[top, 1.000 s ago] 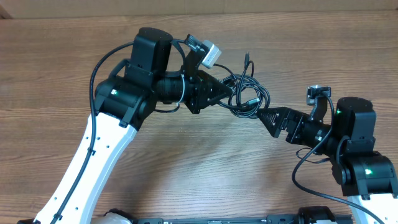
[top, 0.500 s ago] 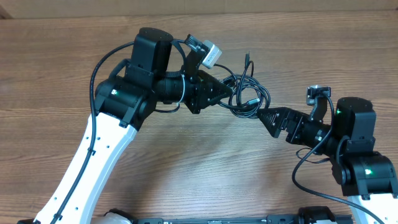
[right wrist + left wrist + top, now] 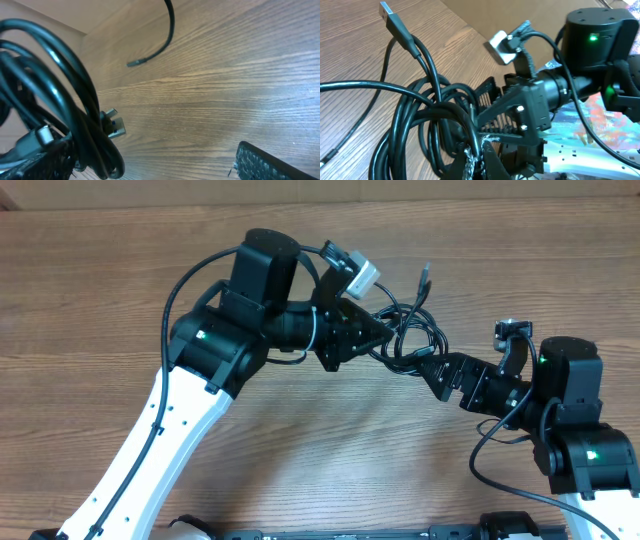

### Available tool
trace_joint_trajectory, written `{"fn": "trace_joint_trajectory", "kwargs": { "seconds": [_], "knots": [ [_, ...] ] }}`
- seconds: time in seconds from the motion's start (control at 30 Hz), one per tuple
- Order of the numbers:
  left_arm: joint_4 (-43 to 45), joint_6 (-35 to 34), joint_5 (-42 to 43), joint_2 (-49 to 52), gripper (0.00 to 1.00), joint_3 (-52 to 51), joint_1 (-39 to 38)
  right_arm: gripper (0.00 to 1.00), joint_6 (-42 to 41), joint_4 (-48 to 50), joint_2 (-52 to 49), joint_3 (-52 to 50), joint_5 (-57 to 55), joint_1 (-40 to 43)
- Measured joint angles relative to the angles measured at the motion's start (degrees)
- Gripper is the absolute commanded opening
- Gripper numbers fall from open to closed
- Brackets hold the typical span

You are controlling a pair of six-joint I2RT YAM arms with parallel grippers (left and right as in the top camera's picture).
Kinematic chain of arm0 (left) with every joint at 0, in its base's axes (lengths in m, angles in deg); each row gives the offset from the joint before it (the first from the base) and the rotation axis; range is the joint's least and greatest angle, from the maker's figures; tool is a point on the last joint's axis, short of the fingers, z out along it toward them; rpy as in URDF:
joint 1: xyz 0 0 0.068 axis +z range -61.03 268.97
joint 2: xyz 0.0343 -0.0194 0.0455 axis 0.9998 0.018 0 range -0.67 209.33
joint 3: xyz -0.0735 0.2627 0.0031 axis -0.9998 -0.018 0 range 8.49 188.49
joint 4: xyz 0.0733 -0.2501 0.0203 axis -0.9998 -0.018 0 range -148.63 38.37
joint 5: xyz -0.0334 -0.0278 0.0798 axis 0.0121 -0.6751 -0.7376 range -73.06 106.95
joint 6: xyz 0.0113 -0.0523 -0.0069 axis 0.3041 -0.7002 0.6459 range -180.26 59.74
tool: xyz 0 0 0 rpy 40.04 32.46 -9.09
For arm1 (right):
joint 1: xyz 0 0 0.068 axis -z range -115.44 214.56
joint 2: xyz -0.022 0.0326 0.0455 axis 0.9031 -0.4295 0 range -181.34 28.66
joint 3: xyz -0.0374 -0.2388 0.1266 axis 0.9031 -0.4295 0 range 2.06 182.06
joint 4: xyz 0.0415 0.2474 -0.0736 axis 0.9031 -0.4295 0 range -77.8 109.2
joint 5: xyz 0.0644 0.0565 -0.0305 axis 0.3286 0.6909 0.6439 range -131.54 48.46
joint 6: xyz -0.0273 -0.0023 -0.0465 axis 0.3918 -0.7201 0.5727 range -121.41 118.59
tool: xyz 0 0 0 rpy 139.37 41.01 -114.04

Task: Untangle cables

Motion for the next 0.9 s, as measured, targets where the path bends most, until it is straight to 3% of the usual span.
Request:
{"fn": "trace_joint_trajectory", "kwargs": {
  "seconds": [0.9],
  "knots": [
    [0.63, 0.07, 0.04, 0.02, 0.04, 0.00, -0.83, 1.00, 1.14, -3.65, -7.06, 0.00, -9.27, 0.00]
  ]
}}
